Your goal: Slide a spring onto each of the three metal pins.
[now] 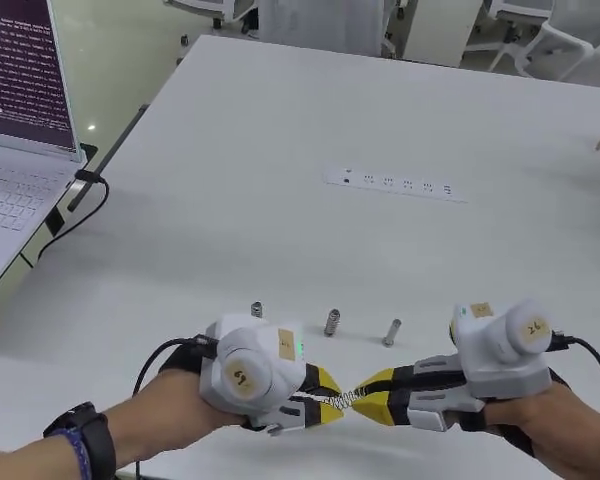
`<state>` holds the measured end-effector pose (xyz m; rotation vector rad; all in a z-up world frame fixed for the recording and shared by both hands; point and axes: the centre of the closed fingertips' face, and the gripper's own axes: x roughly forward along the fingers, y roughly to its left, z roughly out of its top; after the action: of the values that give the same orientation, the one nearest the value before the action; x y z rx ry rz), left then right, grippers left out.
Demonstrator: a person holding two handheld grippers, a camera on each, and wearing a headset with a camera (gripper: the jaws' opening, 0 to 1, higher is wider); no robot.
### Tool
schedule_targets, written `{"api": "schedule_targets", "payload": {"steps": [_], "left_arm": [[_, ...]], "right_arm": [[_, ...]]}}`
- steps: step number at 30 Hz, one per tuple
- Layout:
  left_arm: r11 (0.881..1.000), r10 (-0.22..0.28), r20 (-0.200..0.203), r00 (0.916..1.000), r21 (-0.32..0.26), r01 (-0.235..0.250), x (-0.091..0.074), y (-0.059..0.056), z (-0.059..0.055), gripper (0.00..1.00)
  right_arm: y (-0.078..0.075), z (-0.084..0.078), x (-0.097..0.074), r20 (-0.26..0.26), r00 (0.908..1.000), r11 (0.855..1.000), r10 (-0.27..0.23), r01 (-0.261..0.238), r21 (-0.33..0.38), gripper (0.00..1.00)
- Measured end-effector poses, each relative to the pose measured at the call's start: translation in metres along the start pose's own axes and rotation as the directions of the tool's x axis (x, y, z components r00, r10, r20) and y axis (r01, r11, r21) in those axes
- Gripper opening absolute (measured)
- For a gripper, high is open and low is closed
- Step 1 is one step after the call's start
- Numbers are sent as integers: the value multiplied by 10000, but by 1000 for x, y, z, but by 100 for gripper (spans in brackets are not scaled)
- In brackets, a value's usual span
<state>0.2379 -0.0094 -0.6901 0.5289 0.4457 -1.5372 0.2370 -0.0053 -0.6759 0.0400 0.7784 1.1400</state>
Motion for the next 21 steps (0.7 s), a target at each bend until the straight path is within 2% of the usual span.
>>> {"api": "schedule_targets", "payload": {"steps": [5, 12, 21], "left_arm": [[9996, 166, 165, 9997, -219, -162, 1, 2, 4, 2], [9986, 296, 341, 9990, -452, -280, 7, 4, 9, 3], [9976, 328, 538, 9980, -625, -294, 13, 2, 15, 2]], "right_arm": [[0, 5, -4, -52, 9997, 9995, -253, 252, -203, 8], [-2, 6, -8, -401, 9972, 9955, -630, 600, -728, 8], [-1, 9, -13, -637, 9952, 9913, -740, 664, -1138, 8]]}}
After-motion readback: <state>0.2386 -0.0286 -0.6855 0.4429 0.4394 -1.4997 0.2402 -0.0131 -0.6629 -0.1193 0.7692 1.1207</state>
